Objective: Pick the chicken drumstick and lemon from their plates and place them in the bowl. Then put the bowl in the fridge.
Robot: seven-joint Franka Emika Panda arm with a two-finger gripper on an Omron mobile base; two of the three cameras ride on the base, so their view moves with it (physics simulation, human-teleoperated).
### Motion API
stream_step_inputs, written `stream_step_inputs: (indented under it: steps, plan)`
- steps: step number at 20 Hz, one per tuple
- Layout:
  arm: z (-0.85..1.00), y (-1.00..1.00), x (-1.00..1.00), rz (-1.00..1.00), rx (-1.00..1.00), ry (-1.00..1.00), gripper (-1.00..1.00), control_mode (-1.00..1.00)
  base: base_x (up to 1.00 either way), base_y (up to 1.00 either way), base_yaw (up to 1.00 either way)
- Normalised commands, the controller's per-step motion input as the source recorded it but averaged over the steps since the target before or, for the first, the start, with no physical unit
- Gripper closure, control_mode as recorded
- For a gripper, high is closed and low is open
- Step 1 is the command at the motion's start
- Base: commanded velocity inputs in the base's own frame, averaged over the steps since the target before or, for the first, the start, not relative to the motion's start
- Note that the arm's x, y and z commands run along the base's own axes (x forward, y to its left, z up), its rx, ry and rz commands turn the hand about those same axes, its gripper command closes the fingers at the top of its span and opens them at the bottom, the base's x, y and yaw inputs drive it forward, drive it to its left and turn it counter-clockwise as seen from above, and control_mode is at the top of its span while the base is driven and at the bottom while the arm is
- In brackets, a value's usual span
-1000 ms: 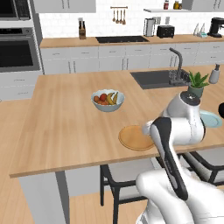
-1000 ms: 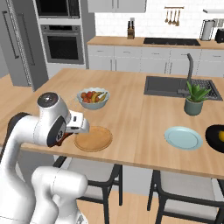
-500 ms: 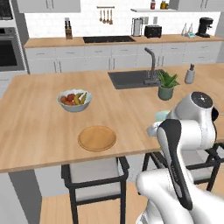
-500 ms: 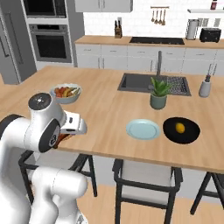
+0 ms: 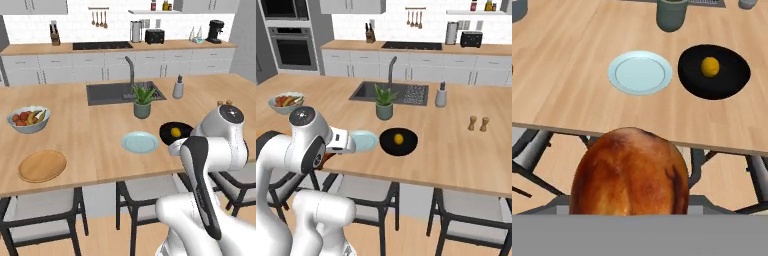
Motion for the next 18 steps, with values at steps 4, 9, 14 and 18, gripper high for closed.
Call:
stream_step_inputs:
  steps: [4,9,14,18]
  plan:
    - [0.0,0.0,0.0,0.0,0.0,0.0,1.0,1.0,0.13,-0.91,0.0]
    - [0.0,0.0,0.0,0.0,0.0,0.0,1.0,1.0,0.85,-0.08,0.0]
    - [0.0,-0.02,0.2,0.0,0.0,0.03,1.0,-1.0,0.8,0.0,0.0]
    - [0.0,-0.25,1.0,0.0,0.0,0.18,1.0,-1.0,0.0,0.0,0.0]
